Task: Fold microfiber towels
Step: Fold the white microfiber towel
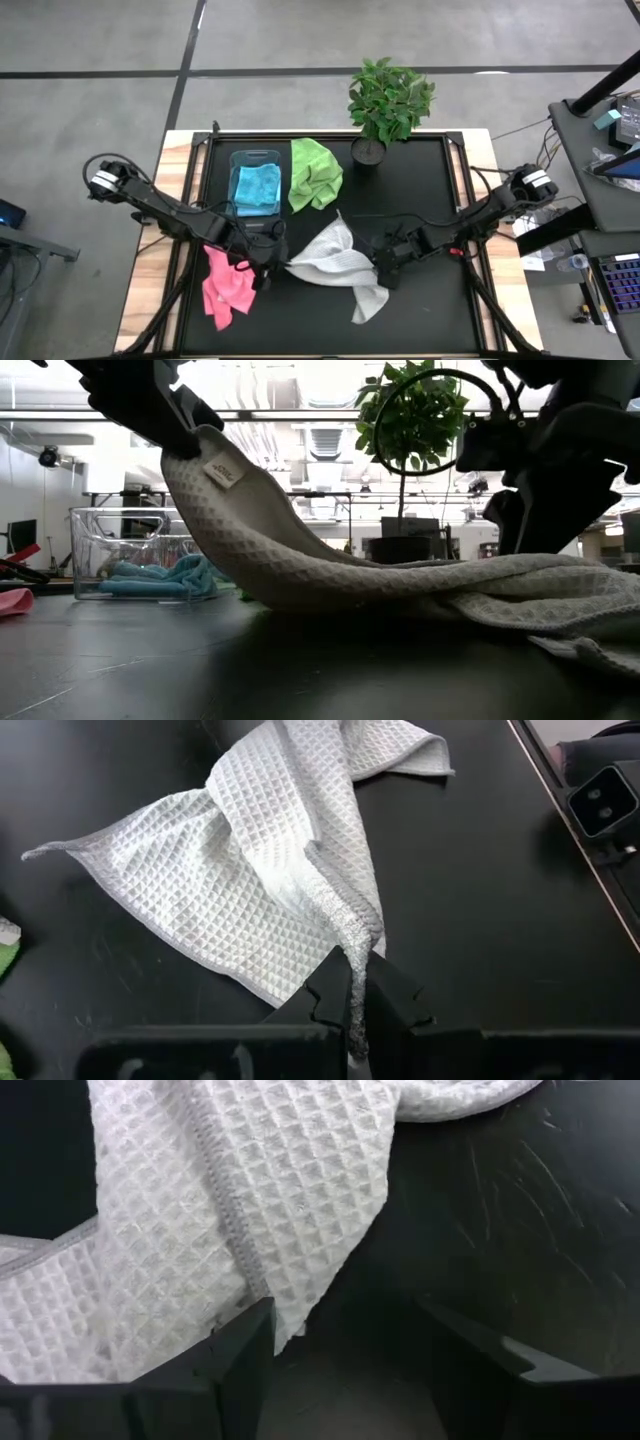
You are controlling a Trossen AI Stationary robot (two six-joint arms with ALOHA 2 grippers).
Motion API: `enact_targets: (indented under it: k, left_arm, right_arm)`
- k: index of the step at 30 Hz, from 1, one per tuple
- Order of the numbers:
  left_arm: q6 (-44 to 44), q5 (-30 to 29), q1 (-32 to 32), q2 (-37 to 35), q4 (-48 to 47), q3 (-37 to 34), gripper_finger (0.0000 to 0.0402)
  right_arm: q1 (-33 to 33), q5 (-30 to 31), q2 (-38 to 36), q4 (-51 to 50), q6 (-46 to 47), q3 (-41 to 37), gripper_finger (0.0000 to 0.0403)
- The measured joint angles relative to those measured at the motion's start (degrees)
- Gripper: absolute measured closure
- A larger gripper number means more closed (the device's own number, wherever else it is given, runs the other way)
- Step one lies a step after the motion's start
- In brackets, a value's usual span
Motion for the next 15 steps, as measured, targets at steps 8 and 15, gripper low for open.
enact_targets:
  k: [8,15]
  left_arm:
    - [0.0,-0.1,0.0,0.0,0.3,0.0,0.0401]
    - [0.0,-1.1,0.0,0.0,0.5,0.0,0.0402]
  right_arm:
    - [2.1,0.0,-1.3,-1.3,2.3,0.0,0.0183]
    - [3.2,5.4,0.9,0.4,2.6,0.0,0.0185]
